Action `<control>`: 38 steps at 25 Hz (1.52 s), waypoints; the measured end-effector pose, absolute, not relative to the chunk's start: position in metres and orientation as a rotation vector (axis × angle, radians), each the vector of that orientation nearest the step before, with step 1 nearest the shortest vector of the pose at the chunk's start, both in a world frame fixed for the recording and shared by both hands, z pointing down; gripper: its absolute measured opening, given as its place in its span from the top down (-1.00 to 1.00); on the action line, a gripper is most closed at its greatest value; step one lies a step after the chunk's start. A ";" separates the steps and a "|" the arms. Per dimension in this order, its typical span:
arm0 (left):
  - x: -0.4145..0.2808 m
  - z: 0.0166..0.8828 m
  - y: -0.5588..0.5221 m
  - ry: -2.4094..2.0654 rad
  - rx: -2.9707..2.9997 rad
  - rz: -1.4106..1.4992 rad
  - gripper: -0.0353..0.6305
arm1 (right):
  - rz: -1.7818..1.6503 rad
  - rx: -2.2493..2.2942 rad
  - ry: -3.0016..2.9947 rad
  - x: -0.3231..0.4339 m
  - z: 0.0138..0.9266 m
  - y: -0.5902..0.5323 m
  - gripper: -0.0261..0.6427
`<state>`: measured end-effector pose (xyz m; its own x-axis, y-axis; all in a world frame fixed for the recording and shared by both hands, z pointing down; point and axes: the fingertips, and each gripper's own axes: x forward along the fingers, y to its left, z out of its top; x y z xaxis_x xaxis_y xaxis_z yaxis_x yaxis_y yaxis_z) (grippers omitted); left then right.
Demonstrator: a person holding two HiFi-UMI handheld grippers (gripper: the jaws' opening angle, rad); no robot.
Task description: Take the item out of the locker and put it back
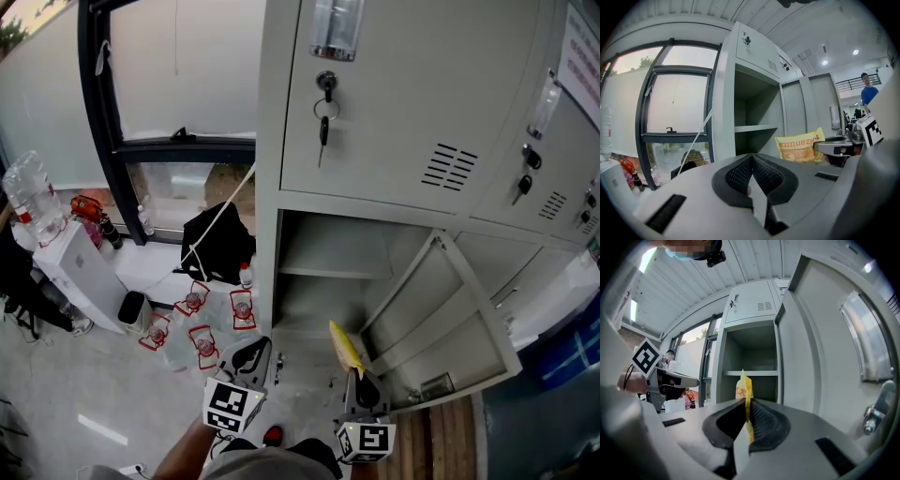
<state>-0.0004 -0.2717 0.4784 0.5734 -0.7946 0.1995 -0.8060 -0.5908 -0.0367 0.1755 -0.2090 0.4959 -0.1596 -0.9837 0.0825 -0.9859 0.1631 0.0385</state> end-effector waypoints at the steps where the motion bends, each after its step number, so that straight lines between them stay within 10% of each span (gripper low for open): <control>1: 0.000 0.479 -0.272 -1.392 2.737 0.304 0.83 | 0.035 1.973 -2.329 0.175 0.495 -0.209 0.86; 38: -0.076 0.518 -0.218 -1.785 2.333 0.352 0.82 | -0.506 1.353 -2.215 0.088 0.539 -0.356 0.86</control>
